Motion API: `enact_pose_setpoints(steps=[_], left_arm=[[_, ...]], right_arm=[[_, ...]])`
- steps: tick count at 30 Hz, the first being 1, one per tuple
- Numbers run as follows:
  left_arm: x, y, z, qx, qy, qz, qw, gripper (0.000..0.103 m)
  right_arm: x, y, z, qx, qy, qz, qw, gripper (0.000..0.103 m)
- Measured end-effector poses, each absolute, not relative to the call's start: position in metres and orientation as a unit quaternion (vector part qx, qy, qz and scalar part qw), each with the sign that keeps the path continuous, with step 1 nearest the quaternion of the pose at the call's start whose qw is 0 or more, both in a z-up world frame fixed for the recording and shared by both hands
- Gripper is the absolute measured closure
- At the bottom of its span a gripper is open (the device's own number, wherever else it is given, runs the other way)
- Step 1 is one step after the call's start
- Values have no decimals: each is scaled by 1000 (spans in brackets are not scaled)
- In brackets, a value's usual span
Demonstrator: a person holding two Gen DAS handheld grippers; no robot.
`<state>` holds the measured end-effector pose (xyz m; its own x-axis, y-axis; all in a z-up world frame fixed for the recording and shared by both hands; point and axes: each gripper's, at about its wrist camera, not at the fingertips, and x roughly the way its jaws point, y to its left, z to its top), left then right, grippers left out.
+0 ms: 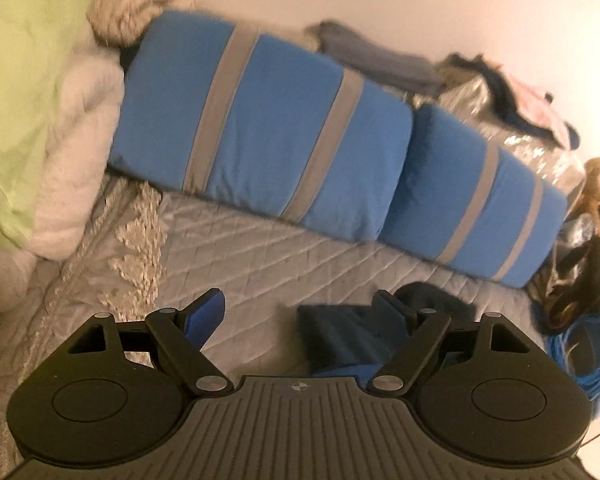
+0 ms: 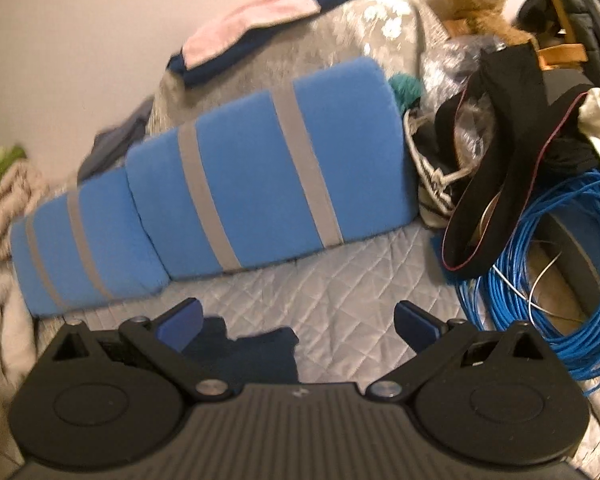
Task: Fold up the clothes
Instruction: 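Close the left gripper on the fleece edge while the right gripper grasps another edge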
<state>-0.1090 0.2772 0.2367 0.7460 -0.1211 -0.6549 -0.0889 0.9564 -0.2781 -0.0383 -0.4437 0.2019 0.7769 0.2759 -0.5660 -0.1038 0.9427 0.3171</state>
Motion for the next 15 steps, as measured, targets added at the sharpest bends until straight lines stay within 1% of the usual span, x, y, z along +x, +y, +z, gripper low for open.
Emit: enact_pose_setpoints(steps=[4, 11, 15], left_arm=[[-86, 285, 197, -154, 386, -30, 909, 22], [-64, 296, 117, -192, 413, -110, 883, 22], [-63, 291, 82, -171, 423, -188, 870, 22]], right_arm=[[-19, -437, 170, 114, 352, 120, 921, 1], [12, -433, 113, 142, 392, 158, 895, 1], [23, -435, 94, 158, 405, 155, 887, 1]])
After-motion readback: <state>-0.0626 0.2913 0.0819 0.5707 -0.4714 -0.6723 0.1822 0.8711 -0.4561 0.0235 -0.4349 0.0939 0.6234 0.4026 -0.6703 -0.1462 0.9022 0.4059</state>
